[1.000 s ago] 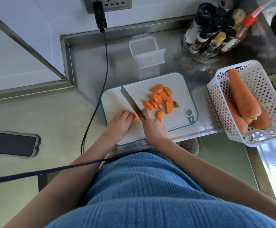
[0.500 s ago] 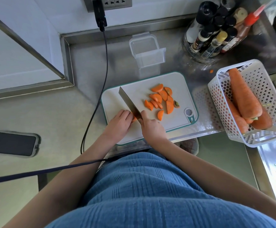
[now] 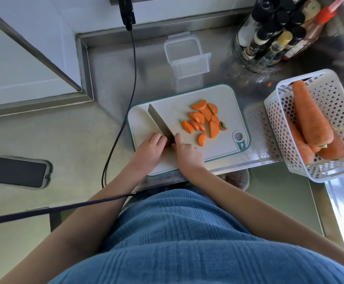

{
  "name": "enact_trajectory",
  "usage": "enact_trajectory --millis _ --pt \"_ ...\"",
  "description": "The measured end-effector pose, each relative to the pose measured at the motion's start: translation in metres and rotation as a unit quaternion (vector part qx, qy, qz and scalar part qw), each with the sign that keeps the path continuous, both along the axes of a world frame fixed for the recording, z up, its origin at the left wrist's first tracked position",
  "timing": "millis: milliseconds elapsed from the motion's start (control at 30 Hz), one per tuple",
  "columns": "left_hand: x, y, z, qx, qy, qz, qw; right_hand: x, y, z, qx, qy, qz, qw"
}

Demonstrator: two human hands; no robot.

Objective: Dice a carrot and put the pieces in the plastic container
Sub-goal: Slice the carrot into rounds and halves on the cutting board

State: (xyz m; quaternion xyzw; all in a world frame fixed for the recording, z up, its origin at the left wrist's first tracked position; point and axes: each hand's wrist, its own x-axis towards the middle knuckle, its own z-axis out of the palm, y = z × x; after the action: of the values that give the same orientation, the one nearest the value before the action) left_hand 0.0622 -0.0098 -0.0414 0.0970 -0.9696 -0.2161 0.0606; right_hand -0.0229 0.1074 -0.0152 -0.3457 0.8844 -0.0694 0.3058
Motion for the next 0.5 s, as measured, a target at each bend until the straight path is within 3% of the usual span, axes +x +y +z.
enact_trajectory --millis 200,367,500 --pt "0.004 0.001 0.003 0.004 -0.027 0.002 1.0 -0.003 0.015 0.005 0.025 0.036 0.048 0.998" --pt "0.007 0.005 0.003 -0.024 -0.012 0.012 1.0 -0.009 0.014 0.019 -0.013 0.027 -0.046 0.999" --pt "0.005 0.006 0.001 -0.027 -0.003 0.024 0.999 -0.005 0.01 0.03 -0.059 0.007 -0.027 0.998"
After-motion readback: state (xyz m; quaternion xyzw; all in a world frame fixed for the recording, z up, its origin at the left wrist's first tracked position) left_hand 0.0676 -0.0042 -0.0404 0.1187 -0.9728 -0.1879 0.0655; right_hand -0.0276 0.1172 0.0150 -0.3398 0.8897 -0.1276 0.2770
